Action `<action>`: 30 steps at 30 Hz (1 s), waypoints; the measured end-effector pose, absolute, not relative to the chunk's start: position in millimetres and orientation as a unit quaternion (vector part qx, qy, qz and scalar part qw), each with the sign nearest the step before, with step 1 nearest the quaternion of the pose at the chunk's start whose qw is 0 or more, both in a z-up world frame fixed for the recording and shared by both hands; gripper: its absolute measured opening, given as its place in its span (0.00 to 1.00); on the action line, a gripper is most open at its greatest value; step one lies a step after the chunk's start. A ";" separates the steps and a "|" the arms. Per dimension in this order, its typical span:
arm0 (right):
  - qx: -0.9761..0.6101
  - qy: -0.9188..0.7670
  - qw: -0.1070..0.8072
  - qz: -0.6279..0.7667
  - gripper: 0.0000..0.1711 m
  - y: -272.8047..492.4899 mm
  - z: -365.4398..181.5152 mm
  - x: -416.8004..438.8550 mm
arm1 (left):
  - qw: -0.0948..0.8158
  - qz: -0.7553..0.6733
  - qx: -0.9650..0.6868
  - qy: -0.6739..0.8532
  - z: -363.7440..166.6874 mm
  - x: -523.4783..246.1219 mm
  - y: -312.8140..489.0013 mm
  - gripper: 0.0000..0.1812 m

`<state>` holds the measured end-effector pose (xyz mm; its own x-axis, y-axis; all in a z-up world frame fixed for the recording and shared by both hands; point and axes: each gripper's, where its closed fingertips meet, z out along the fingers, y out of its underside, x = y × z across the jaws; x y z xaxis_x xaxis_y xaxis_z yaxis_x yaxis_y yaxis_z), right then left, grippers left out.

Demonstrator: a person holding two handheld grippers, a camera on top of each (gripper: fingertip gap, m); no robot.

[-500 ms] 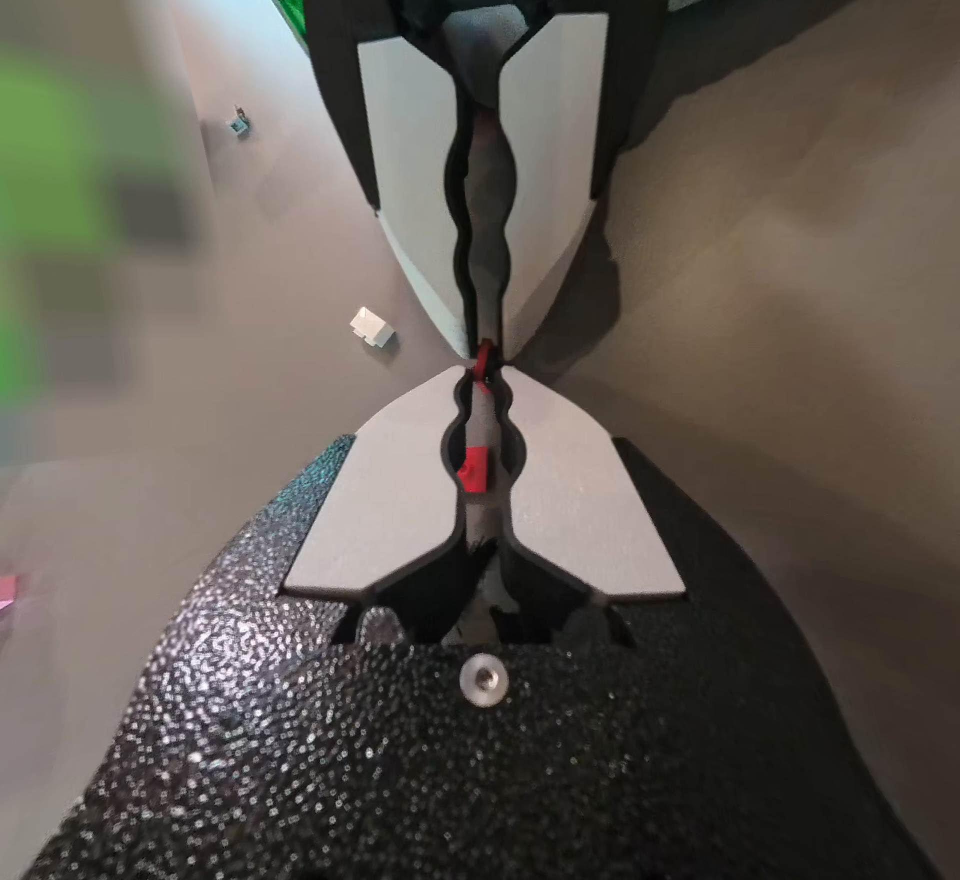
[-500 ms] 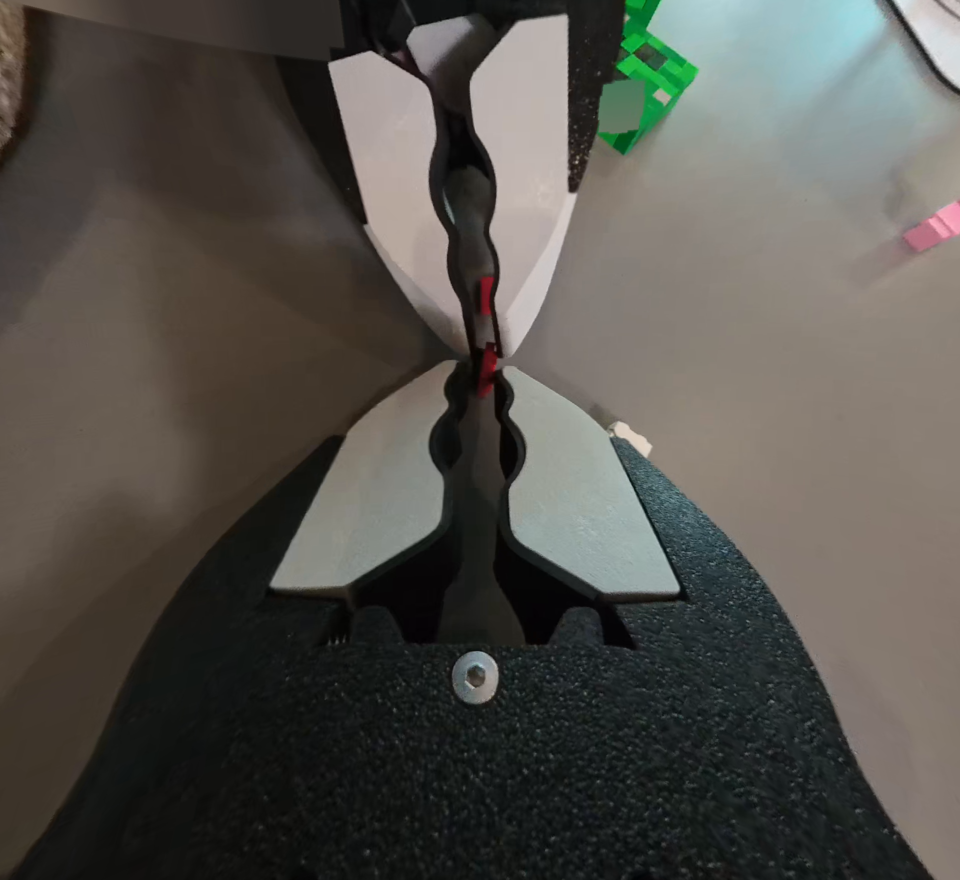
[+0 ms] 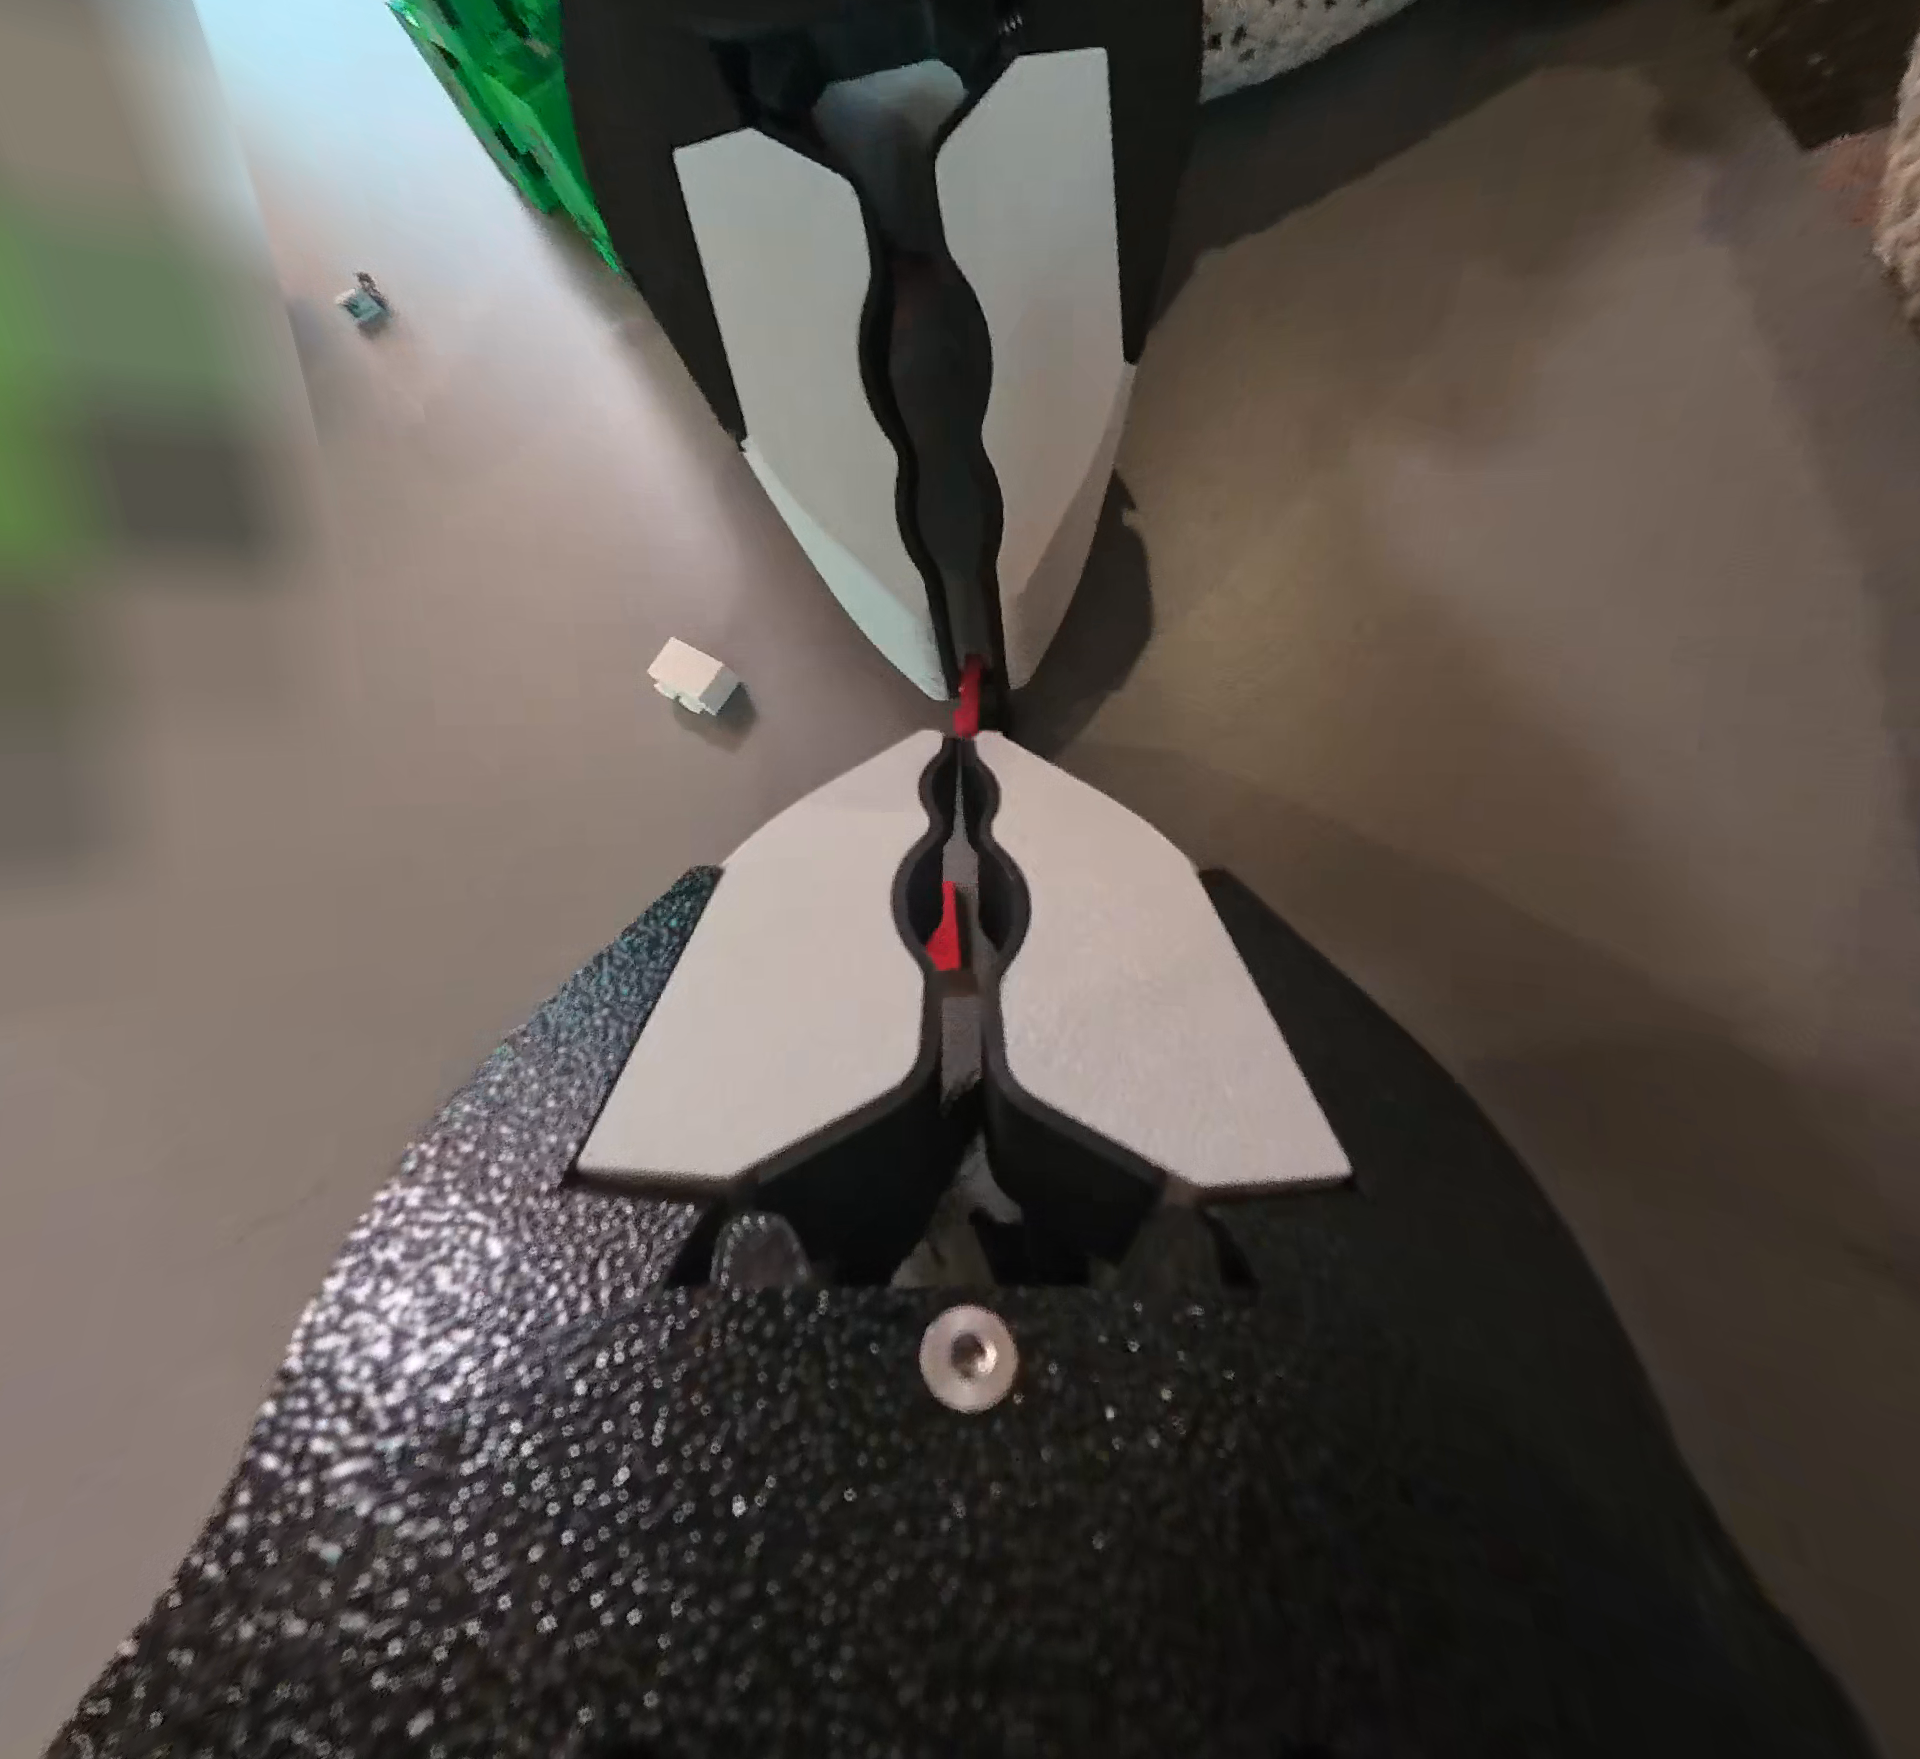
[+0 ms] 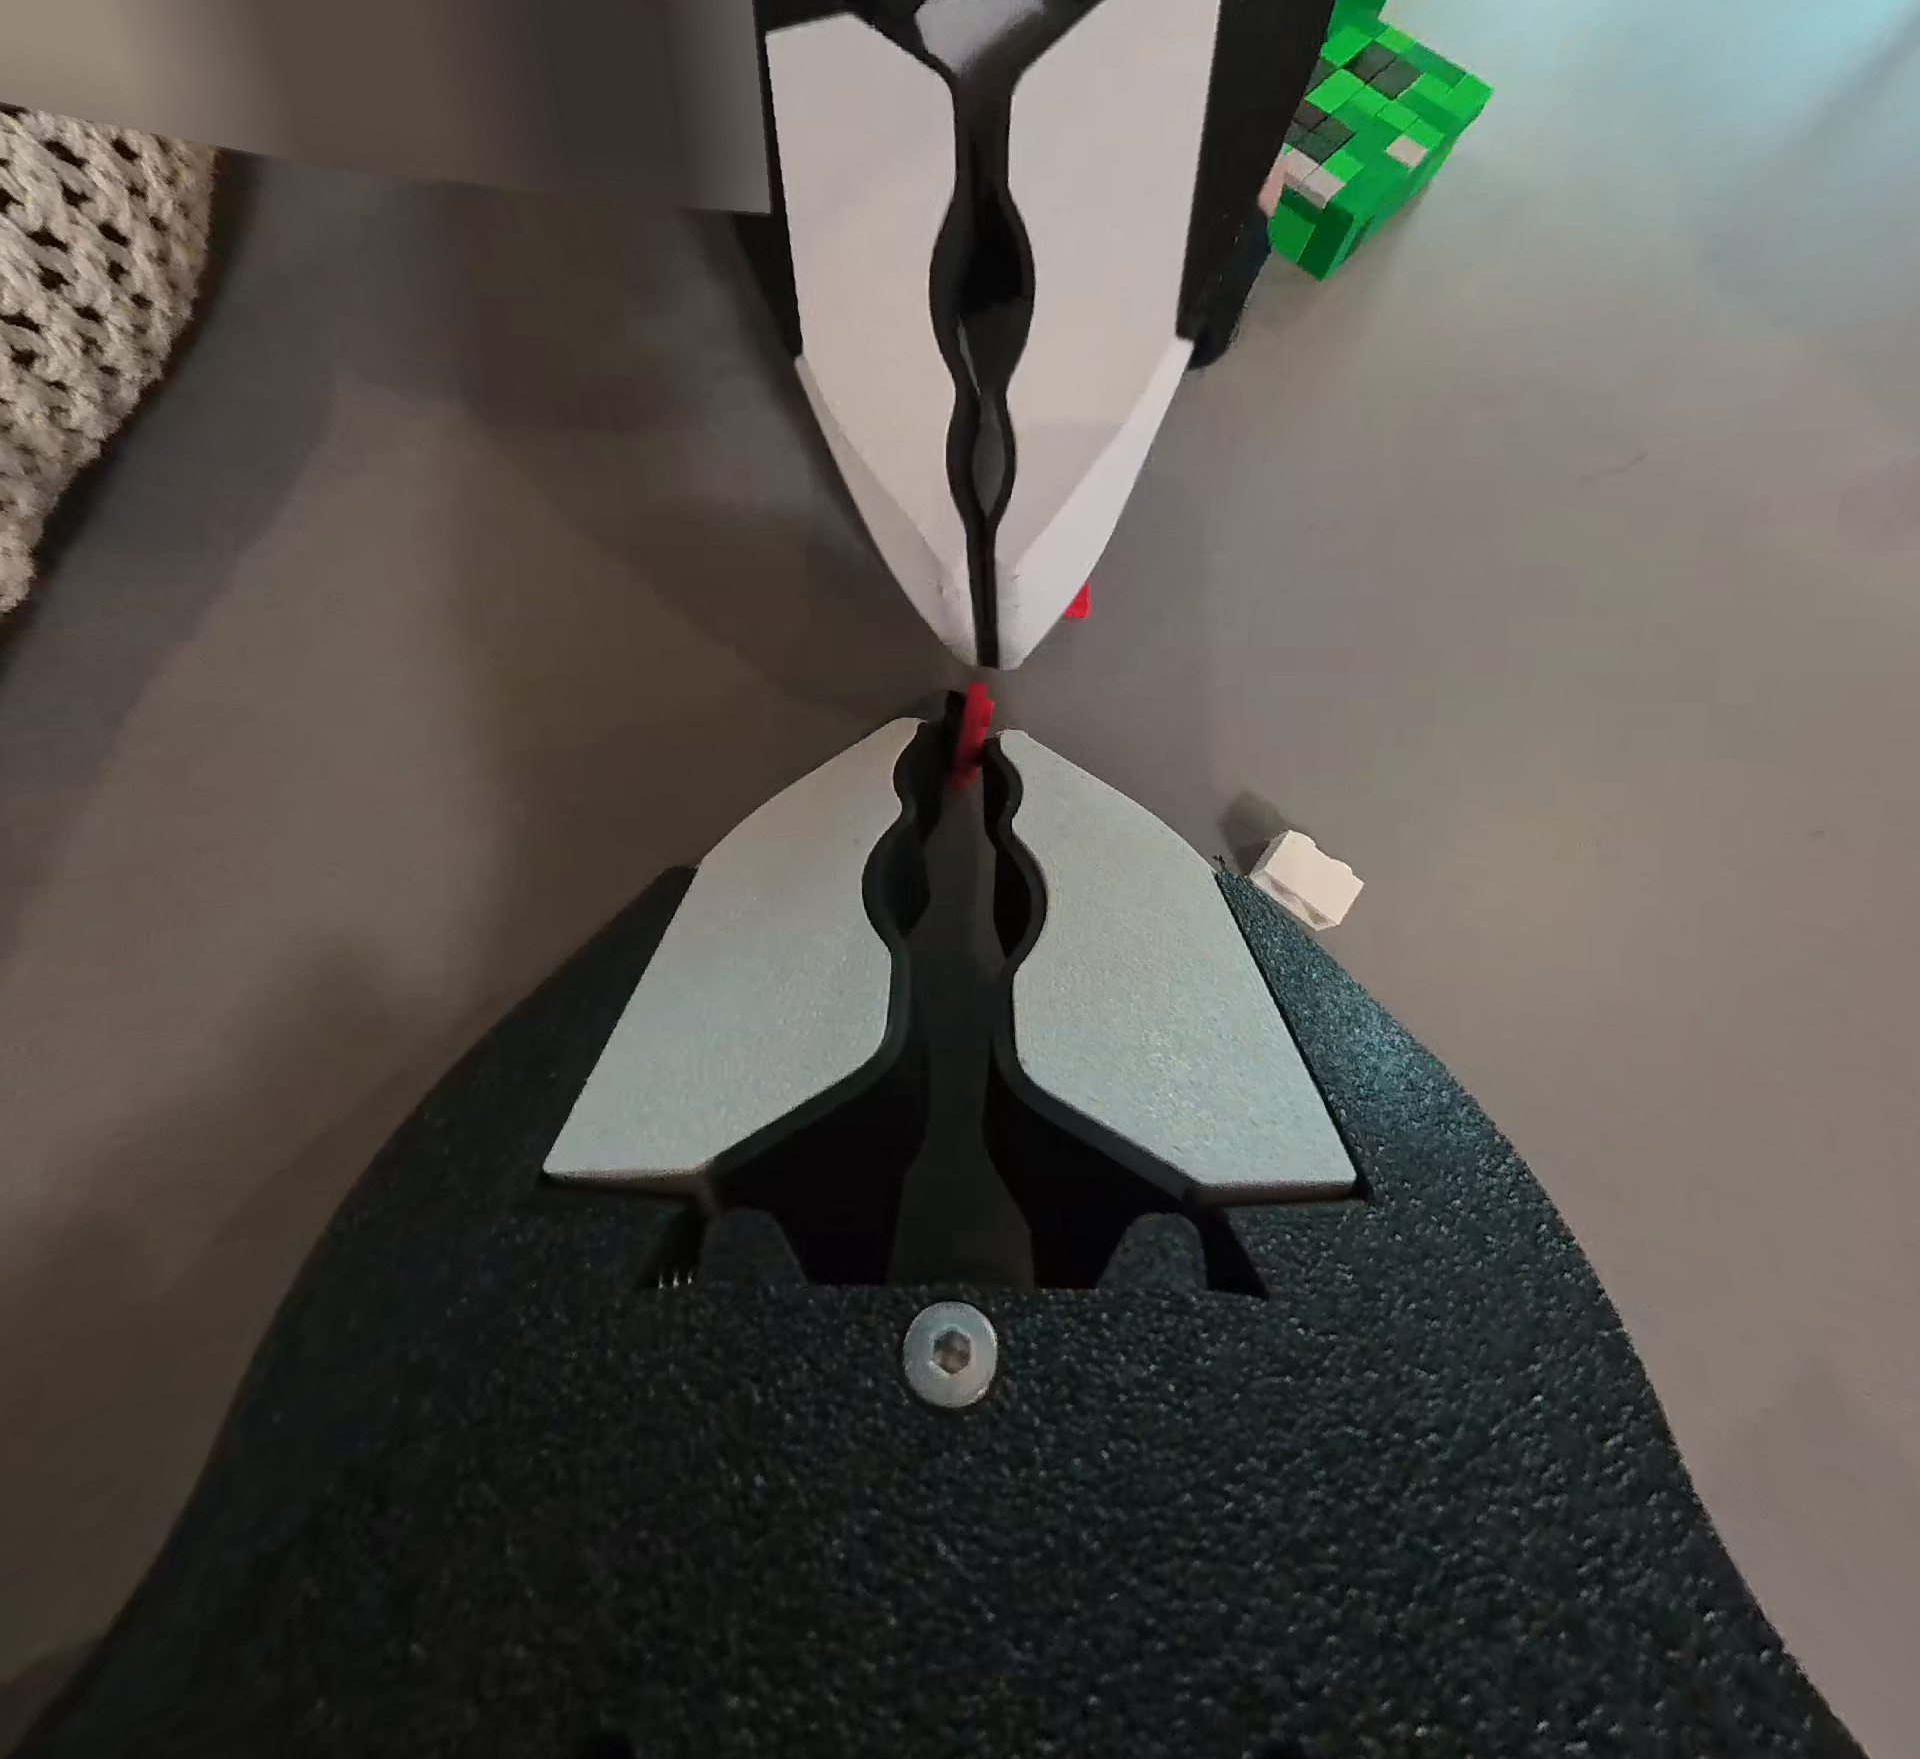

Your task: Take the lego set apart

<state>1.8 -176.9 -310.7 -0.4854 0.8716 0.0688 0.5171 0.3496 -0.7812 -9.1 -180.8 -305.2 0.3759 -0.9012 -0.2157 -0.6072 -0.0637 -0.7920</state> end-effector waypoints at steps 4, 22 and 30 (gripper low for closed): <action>-0.441 -0.785 0.249 0.357 0.04 -177.2 -310.8 1.8 | 0.426 -0.173 -0.711 0.532 -306.1 -7.0 -179.8 0.03; -0.437 -0.789 0.239 0.359 0.05 -179.0 -312.1 2.5 | 0.405 -0.205 -0.716 0.531 -306.5 0.9 -181.6 0.01; -0.441 -0.783 0.274 0.343 0.12 -171.6 -310.2 -0.4 | 0.420 -0.171 -0.756 0.472 -306.7 -4.3 -166.4 0.01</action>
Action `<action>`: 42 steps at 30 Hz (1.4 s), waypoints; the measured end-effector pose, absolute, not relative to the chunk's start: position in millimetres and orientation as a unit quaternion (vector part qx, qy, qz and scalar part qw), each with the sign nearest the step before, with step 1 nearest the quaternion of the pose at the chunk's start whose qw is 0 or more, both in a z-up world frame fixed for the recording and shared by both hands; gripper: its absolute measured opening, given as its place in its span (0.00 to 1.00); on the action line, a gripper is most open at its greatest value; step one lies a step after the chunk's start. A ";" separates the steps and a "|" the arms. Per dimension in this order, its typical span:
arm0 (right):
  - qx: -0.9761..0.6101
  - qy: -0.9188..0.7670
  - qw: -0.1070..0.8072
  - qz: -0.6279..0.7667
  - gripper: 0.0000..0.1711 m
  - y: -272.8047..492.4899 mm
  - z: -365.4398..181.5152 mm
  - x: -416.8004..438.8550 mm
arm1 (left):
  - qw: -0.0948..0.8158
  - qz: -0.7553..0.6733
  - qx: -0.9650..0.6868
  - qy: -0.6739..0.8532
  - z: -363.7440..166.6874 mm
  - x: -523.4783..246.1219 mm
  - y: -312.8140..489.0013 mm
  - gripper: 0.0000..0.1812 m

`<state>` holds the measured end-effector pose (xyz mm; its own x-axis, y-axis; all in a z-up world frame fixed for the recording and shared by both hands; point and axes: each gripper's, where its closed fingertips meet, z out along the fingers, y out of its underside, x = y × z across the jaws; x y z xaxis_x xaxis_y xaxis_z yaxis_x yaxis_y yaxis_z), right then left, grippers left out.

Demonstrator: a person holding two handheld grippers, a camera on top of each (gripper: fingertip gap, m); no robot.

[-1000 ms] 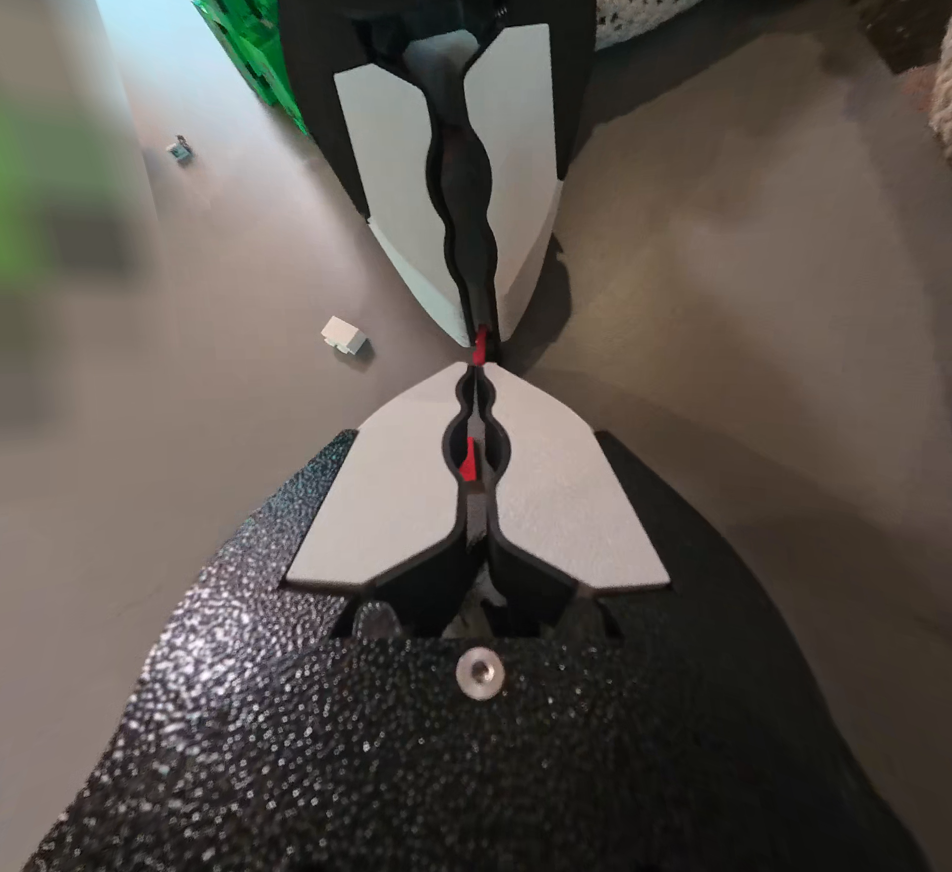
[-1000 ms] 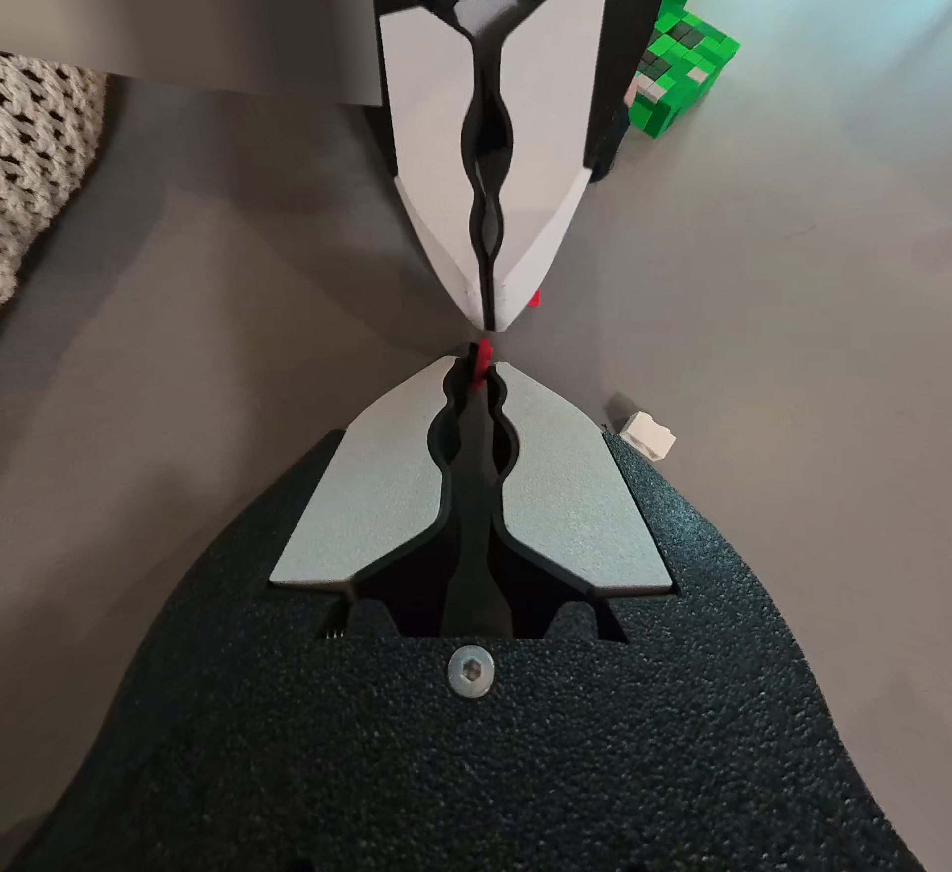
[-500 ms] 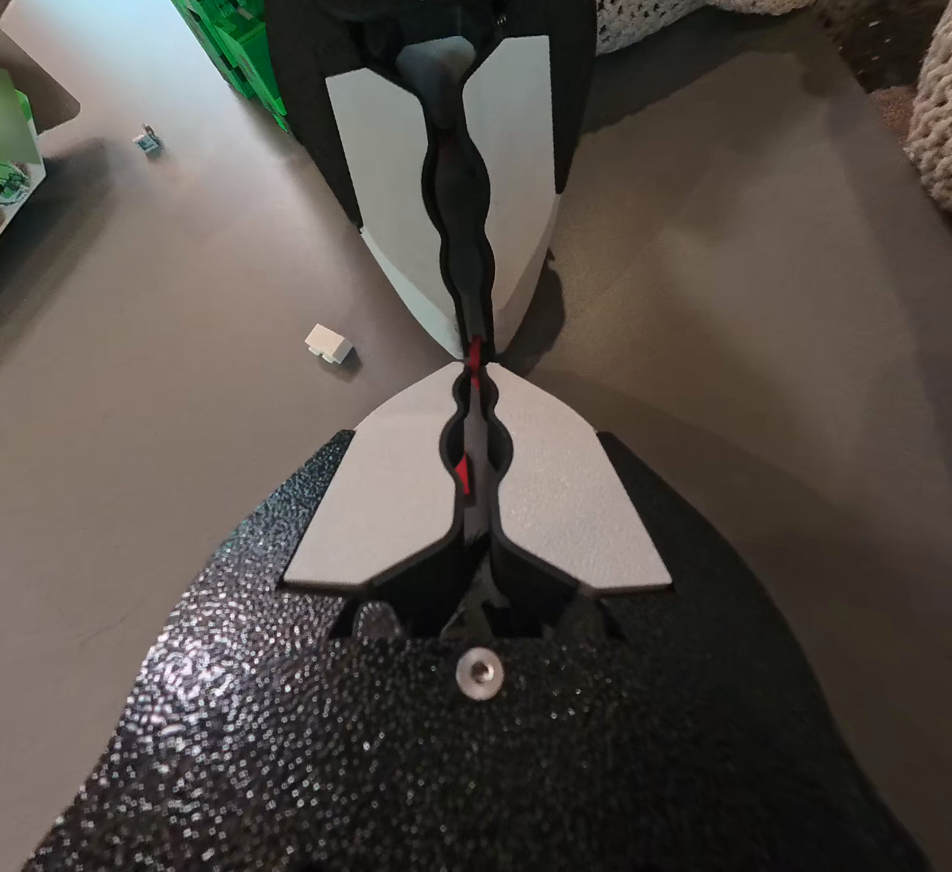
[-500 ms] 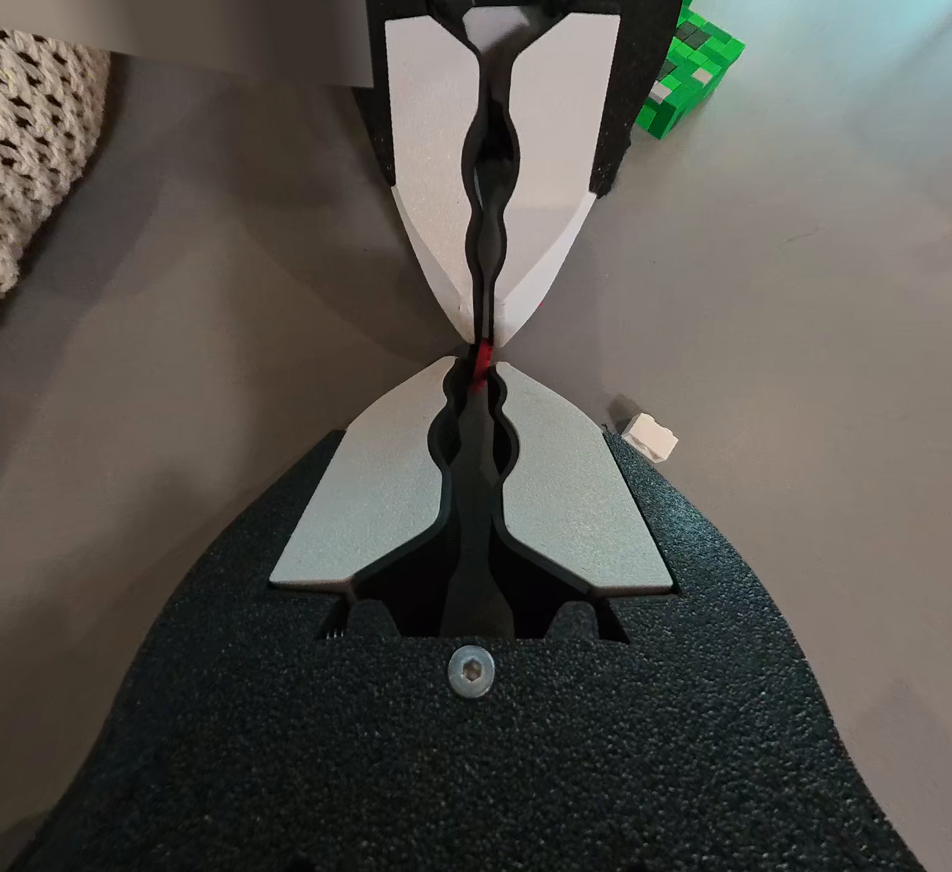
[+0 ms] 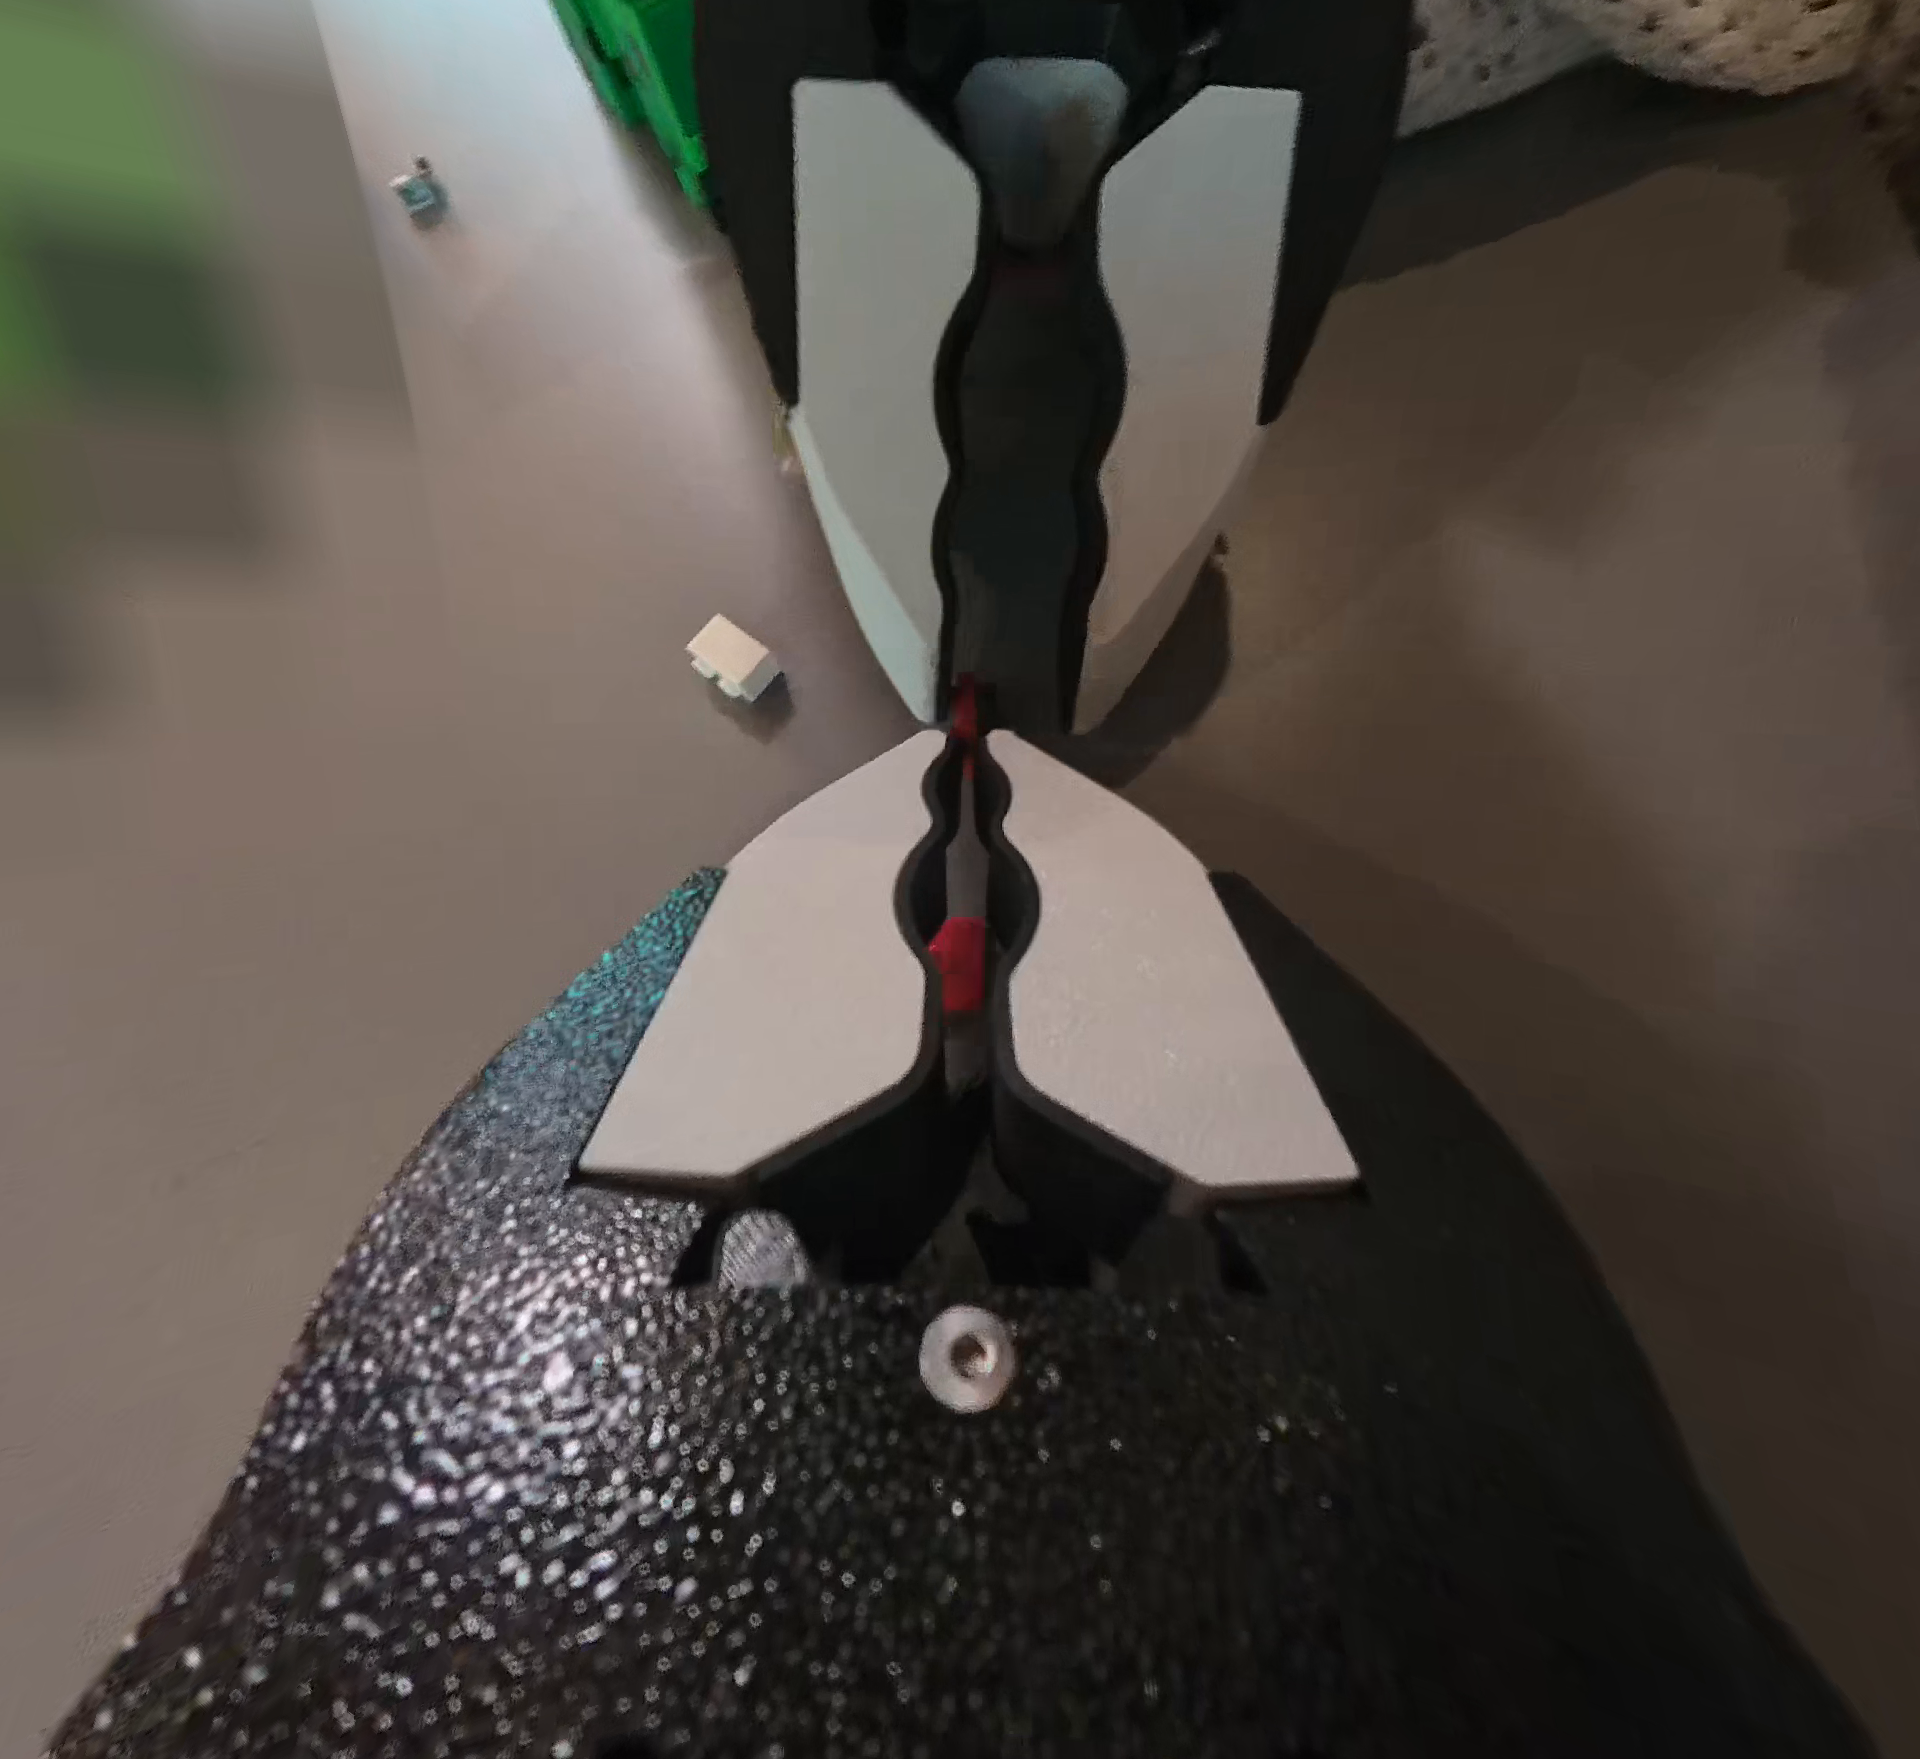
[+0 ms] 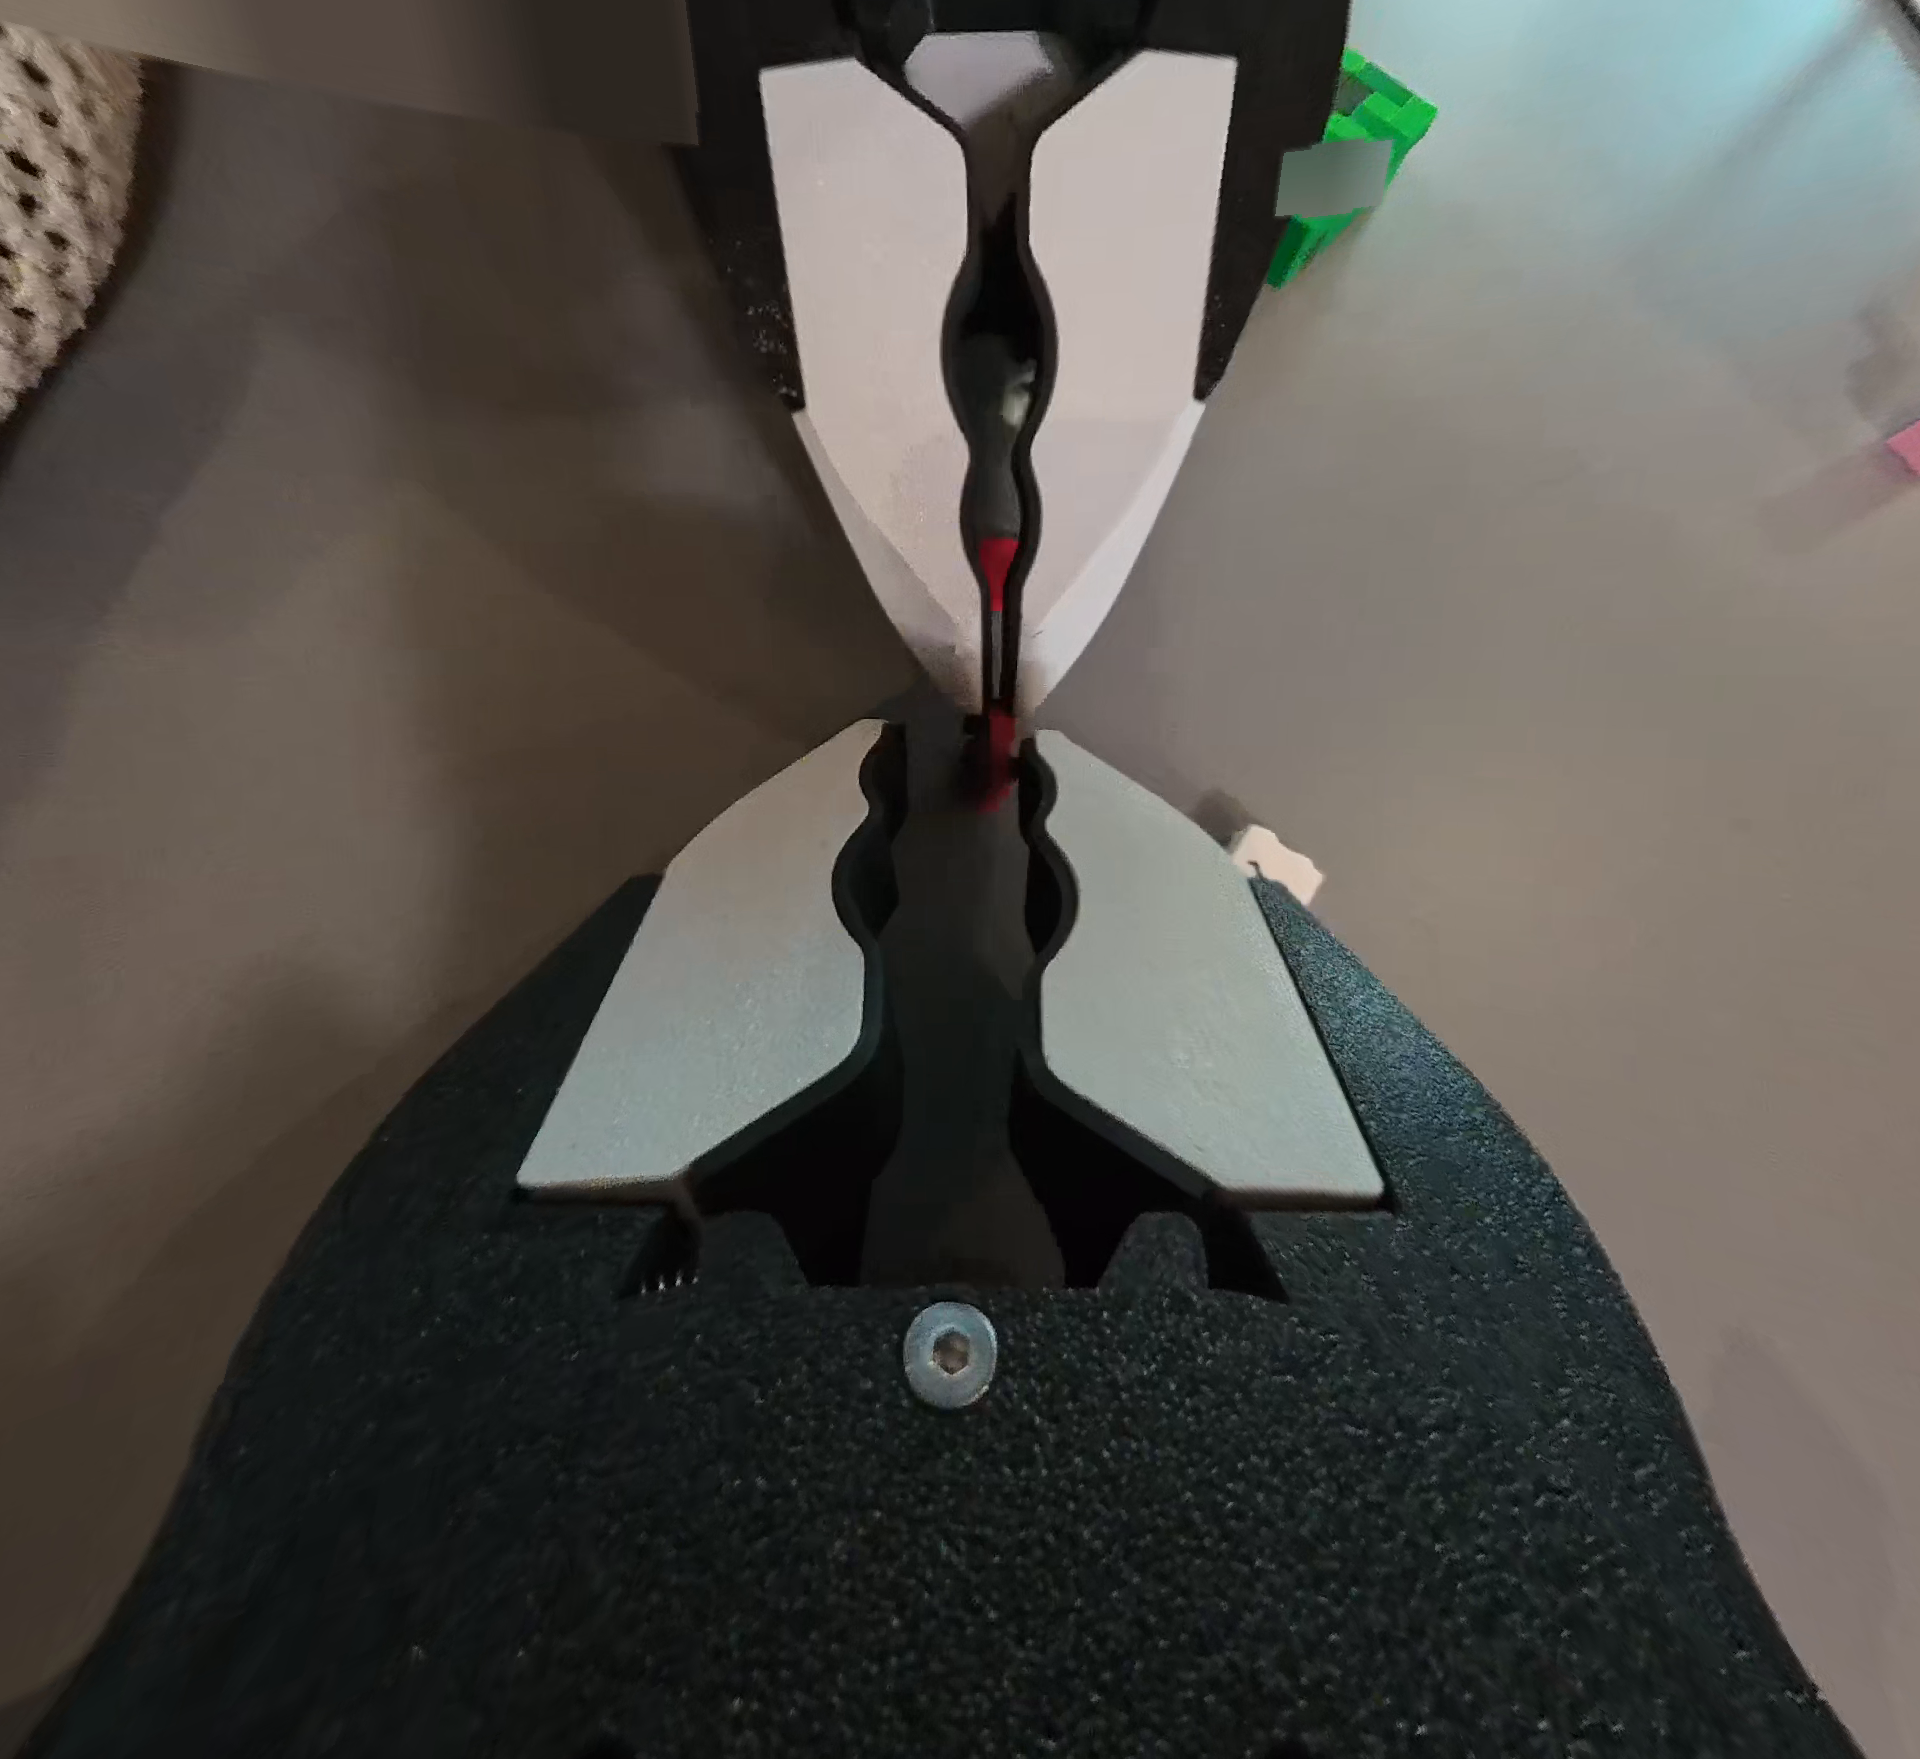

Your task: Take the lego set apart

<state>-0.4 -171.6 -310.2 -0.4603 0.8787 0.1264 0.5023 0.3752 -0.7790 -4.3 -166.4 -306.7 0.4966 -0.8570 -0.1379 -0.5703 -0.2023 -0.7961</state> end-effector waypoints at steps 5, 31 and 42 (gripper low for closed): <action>-0.427 -0.779 0.337 0.311 0.11 -160.3 -306.5 -4.5 | 0.406 -0.181 -0.800 0.402 -308.2 -13.7 -159.1 0.01; -0.400 -0.782 0.419 0.230 0.06 -152.8 -305.3 -12.9 | 0.401 -0.187 -0.812 0.381 -308.2 -16.5 -153.4 0.01; -0.408 -0.783 0.408 0.231 0.00 -148.3 -309.1 -14.2 | 0.413 -0.131 -0.803 0.410 -311.8 -19.9 -151.8 0.00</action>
<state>-14.2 -148.3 -309.1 -0.3341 0.8275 0.4512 0.4497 0.5607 -0.6953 -19.9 -151.8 -311.8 0.6292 -0.7666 -0.1280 -0.5503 -0.3231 -0.7699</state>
